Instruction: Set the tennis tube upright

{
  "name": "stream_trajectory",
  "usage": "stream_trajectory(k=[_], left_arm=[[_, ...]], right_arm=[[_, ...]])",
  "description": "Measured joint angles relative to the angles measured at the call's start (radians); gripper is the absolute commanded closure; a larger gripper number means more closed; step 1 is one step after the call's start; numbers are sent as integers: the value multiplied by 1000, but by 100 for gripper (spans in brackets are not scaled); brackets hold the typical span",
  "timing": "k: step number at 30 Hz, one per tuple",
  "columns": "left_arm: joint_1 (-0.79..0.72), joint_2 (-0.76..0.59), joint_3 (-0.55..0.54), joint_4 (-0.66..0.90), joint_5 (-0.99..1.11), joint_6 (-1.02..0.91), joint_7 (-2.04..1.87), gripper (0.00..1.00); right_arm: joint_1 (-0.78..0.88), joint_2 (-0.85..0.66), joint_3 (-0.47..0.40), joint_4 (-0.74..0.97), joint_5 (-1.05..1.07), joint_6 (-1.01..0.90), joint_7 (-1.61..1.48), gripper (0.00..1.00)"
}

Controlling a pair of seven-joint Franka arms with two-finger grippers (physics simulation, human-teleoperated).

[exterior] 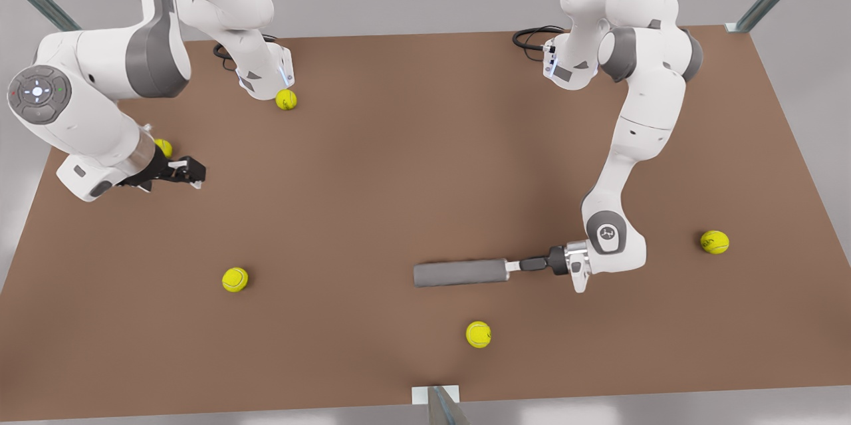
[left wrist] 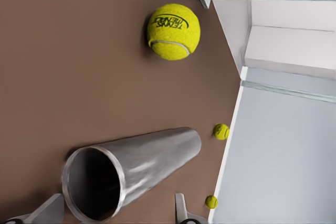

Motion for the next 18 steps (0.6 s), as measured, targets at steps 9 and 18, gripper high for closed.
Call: stream_trajectory(k=[9,18], left_arm=[[-1,58,-12,83,-30,0,12,0],[-3,69,-61,99,-33,50,15,0]], right_arm=[[-79,44,-8,23,6,26,-2,0],[-23,79,0,25,11,115,16,0]])
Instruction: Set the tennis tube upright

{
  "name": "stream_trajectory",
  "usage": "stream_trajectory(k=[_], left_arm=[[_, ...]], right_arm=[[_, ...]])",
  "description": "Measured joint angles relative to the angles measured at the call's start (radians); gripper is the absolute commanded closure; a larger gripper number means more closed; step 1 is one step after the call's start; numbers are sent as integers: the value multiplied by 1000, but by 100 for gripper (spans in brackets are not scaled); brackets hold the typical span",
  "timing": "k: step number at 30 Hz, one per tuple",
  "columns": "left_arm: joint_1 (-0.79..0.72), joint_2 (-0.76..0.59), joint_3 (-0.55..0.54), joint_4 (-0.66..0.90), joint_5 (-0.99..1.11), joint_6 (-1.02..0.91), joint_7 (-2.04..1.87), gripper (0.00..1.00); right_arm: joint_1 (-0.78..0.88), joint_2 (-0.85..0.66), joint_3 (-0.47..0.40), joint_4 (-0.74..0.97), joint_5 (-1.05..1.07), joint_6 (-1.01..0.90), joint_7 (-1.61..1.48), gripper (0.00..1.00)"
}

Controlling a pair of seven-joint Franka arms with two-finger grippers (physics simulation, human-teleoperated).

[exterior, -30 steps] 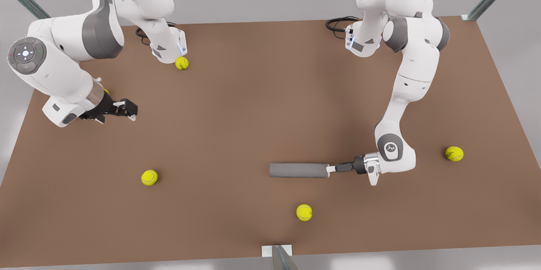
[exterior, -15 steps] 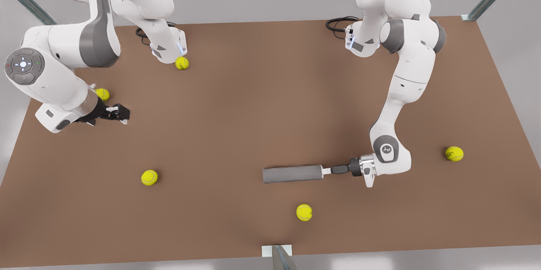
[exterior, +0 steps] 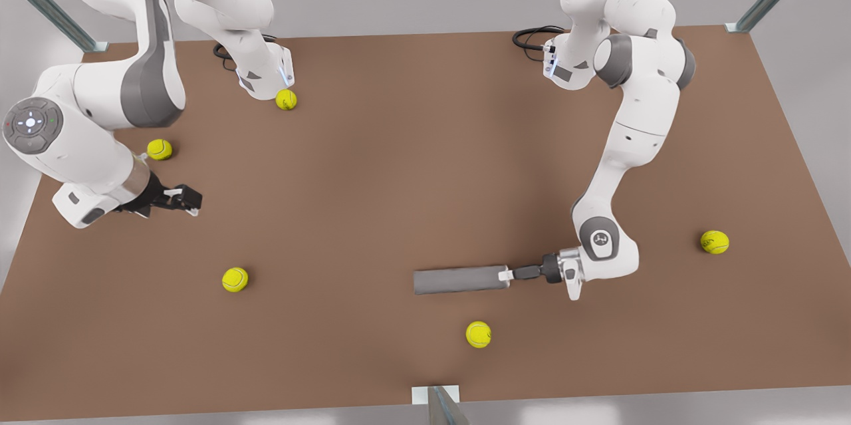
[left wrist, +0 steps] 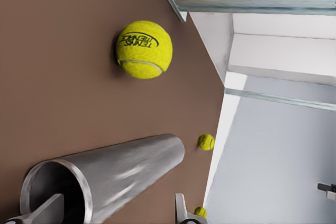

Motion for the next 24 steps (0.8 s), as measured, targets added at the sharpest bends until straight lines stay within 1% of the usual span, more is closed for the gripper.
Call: stream_trajectory(k=[2,5,12,13,14,16,17,18,20,22,24], left_arm=[[0,6,-6,0,0,6,17,0],[0,16,-20,0,0,16,33,0],[-25,25,-27,0,0,26,57,1],[-24,25,-27,0,0,26,57,4],[-25,25,-25,0,0,26,57,12],[-24,23,-25,0,0,26,57,23],[-24,23,-25,0,0,26,58,27],[-24,23,-25,0,0,24,58,29],[-23,23,-18,0,0,17,57,38],[-23,20,-9,0,2,14,55,43],[-23,19,-2,0,3,7,54,44]], right_arm=[[30,0,0,0,-2,0,0,0],[24,5,-1,0,-11,7,-2,0],[-27,28,-10,6,-8,2,-2,0],[-71,28,-8,1,24,-17,-7,0],[-109,29,-8,1,48,-47,-11,0],[-98,28,-9,2,28,-50,-14,0],[-103,28,-9,-3,18,-89,-15,0],[-96,28,-9,-4,14,-99,-14,0],[-89,30,-8,-8,13,-124,-14,0],[-88,34,-6,-2,1,-132,-14,0],[-87,34,-4,0,0,-129,-14,0]])
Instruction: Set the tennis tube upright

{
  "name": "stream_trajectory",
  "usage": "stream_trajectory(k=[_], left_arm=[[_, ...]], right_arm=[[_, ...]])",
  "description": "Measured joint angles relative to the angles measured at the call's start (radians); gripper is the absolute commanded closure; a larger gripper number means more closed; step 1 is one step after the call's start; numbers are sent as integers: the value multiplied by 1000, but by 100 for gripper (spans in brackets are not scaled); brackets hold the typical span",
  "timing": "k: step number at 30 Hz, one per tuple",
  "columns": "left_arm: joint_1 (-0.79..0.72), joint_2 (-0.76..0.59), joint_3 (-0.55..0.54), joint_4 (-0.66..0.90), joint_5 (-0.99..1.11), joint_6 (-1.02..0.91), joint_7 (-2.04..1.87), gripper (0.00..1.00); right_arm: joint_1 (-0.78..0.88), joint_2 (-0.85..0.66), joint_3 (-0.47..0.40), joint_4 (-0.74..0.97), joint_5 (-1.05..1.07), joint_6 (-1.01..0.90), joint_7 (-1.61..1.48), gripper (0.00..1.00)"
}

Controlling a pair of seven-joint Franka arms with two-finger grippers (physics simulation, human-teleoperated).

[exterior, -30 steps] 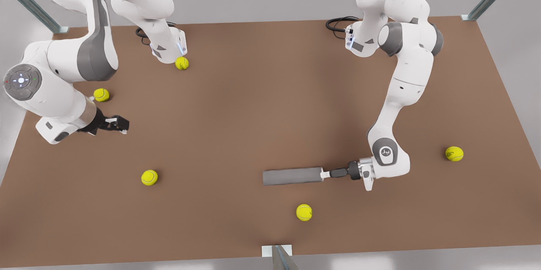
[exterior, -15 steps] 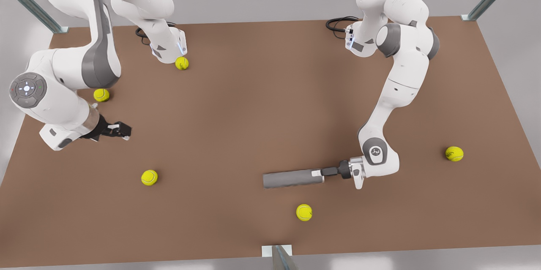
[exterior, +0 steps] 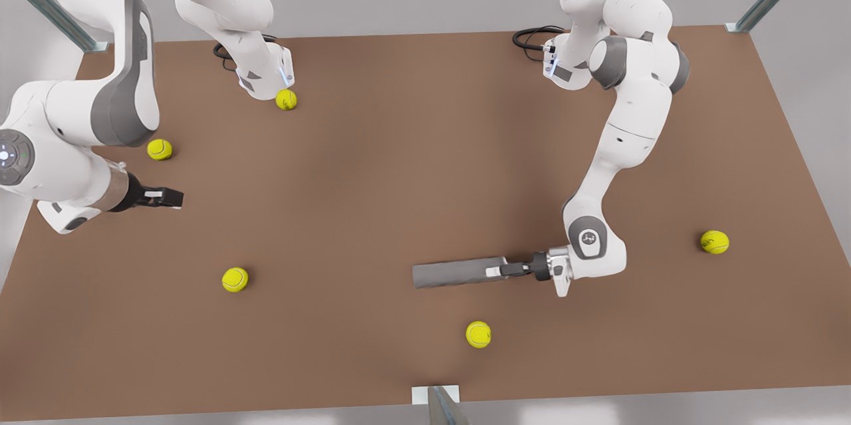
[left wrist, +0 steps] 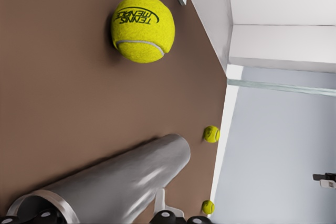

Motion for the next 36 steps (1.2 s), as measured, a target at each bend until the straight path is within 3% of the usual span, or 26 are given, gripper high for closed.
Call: stream_trajectory(k=[13,27,36], left_arm=[[0,-9,28,0,22,-41,0,60],[-2,-9,25,0,20,-41,5,61],[-2,-21,25,0,20,-55,-5,67]], right_arm=[[-2,0,0,3,-25,-4,2,0],[-16,9,-3,2,-26,-6,5,0],[-15,12,-3,2,-26,-24,6,0]])
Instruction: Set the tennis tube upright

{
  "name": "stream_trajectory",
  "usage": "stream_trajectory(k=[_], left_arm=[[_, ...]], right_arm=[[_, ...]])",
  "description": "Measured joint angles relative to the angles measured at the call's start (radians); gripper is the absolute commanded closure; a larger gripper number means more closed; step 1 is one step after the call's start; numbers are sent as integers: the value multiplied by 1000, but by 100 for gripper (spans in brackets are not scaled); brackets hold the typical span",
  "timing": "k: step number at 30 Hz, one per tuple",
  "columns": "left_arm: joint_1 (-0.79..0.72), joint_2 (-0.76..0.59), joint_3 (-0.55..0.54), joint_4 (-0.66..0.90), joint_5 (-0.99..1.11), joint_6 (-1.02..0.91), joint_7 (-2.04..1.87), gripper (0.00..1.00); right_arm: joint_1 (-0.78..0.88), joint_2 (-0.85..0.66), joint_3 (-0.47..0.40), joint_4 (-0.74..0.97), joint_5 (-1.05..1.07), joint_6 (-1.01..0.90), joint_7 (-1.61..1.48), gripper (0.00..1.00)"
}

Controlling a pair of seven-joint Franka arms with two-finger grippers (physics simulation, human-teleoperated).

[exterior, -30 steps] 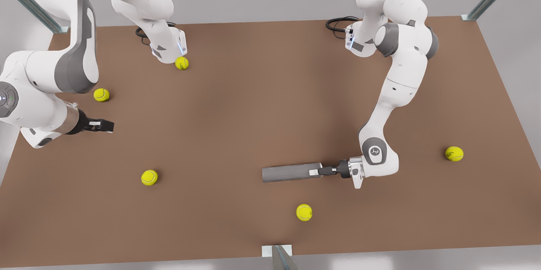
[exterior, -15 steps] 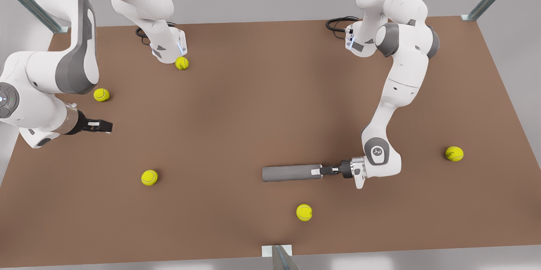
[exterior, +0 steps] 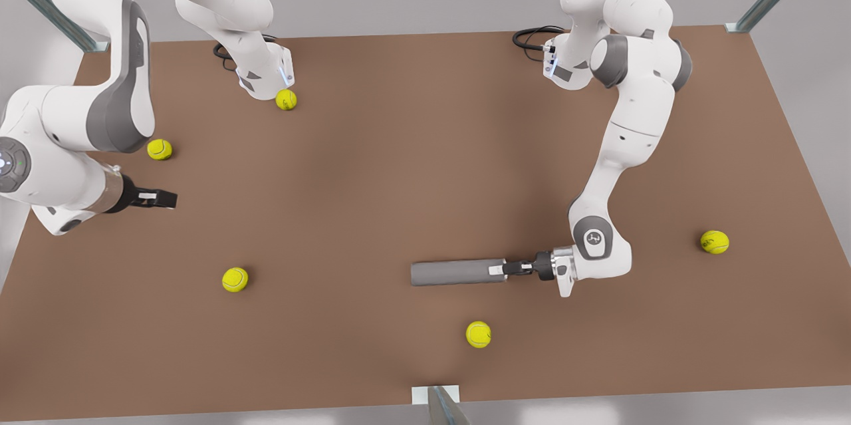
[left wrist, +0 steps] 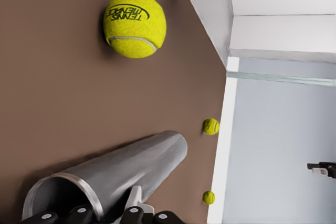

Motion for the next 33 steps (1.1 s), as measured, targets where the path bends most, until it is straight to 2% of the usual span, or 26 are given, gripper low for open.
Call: stream_trajectory(k=[19,33], left_arm=[[0,-32,9,-3,16,-64,-8,75],[-5,-82,71,-3,76,-170,-23,79]], right_arm=[[-1,2,0,-1,0,-2,0,0],[-2,2,-2,-1,-2,-2,2,0]])
